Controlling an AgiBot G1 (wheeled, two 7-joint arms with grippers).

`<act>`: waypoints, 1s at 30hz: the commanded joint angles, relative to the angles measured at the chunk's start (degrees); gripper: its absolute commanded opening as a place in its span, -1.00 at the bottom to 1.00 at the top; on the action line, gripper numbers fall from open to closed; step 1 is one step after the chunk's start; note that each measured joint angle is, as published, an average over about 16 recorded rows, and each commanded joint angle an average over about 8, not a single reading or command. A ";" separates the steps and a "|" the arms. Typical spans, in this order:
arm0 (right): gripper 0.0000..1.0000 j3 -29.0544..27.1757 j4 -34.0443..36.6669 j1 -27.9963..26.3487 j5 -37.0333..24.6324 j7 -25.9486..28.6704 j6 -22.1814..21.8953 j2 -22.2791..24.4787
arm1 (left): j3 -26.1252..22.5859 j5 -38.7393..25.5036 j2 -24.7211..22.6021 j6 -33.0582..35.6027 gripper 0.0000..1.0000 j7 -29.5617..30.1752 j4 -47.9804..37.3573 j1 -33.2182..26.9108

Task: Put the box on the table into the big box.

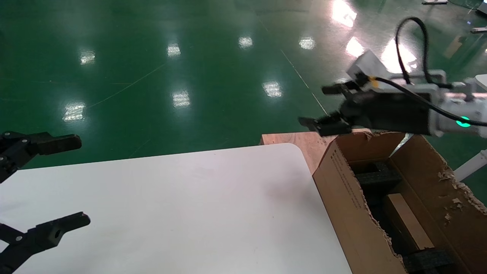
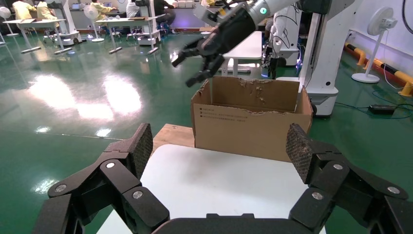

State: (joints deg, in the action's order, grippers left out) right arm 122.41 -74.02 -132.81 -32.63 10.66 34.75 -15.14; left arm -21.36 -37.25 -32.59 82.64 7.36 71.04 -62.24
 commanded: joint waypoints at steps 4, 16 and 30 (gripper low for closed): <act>1.00 -1.23 -1.76 0.87 1.32 -2.48 -2.16 -2.08 | 0.00 0.01 0.00 -0.01 1.00 0.00 -0.01 0.01; 1.00 -2.26 -1.09 1.72 0.91 -1.83 -1.06 -1.64 | 0.00 0.01 0.00 -0.01 1.00 0.00 -0.01 0.01; 1.00 -24.40 -0.78 16.50 -1.22 -1.39 10.00 -5.53 | 0.00 0.01 0.00 -0.01 1.00 -0.01 -0.01 0.01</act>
State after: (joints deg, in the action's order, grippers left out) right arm 98.01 -74.80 -116.31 -33.85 9.26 44.75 -20.66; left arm -21.36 -37.24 -32.58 82.63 7.35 71.02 -62.23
